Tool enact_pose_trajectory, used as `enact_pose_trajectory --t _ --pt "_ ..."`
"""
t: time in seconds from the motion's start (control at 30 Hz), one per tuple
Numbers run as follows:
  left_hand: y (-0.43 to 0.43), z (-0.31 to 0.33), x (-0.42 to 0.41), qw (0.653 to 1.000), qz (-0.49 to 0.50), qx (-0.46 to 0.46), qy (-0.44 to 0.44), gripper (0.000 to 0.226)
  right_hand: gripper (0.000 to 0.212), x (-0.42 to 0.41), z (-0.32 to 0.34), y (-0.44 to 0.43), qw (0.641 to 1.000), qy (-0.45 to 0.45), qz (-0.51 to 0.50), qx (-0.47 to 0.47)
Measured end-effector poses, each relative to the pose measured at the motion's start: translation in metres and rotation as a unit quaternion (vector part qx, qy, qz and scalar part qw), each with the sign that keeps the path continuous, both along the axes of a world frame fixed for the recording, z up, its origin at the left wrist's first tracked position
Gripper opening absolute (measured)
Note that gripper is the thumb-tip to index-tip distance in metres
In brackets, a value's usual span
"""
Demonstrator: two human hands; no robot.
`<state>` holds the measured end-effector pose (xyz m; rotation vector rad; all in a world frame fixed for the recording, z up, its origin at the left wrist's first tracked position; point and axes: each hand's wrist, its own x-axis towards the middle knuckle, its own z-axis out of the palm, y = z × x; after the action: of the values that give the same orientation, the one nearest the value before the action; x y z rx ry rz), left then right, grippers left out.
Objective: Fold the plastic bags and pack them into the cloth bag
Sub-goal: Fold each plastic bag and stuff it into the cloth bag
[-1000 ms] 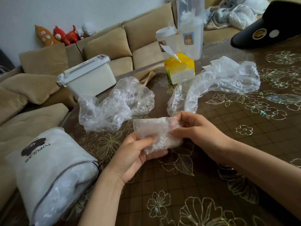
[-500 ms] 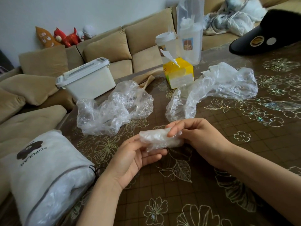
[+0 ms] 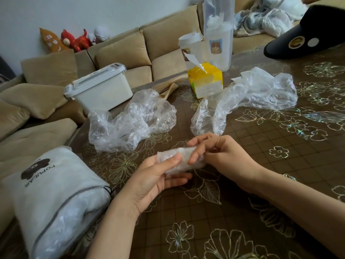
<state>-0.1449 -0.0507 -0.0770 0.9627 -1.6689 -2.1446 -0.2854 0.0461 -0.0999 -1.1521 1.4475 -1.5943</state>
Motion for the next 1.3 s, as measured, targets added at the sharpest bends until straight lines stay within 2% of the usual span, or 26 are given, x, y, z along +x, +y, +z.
enact_pose_trajectory --t 0.07,0.17,0.27,0.33,0.4,0.5,0.77,1.03,1.17,1.3 --pt "0.001 -0.001 0.000 1.000 0.022 -0.016 0.010 0.041 0.051 0.000 0.003 0.000 0.999 -0.039 -0.004 0.008" --pt "0.003 -0.004 -0.002 0.995 0.037 -0.089 0.008 0.039 0.038 0.000 0.006 0.001 0.996 -0.080 -0.041 0.000" --pt "0.006 -0.006 -0.005 0.990 0.033 -0.140 0.010 0.042 0.018 0.003 0.004 0.000 0.998 -0.034 -0.053 0.005" --pt "0.007 -0.005 -0.006 0.988 0.022 -0.150 0.020 0.045 0.022 0.002 0.001 -0.001 0.999 0.019 -0.023 0.038" --pt "0.007 -0.005 -0.005 0.988 0.023 -0.151 0.027 0.046 0.022 -0.001 0.001 -0.002 0.997 0.042 0.004 0.067" --pt "0.005 -0.005 -0.004 0.990 0.037 -0.129 0.034 0.036 0.015 -0.007 0.004 -0.002 0.997 0.024 0.029 0.069" --pt "0.004 -0.007 -0.005 0.991 0.067 -0.113 0.025 0.029 0.011 -0.008 -0.002 -0.003 0.998 0.063 -0.005 -0.006" --pt "0.008 -0.006 0.000 0.988 0.122 -0.053 0.077 0.016 0.013 -0.012 0.002 -0.001 0.998 -0.068 -0.007 0.000" --pt "0.023 0.002 0.011 0.978 0.150 -0.136 0.045 0.018 0.020 -0.012 0.005 0.002 0.995 -0.093 0.019 0.022" --pt "0.036 0.028 0.041 0.950 0.171 -0.259 -0.012 0.007 0.017 -0.012 0.010 0.011 0.992 -0.100 0.054 0.052"
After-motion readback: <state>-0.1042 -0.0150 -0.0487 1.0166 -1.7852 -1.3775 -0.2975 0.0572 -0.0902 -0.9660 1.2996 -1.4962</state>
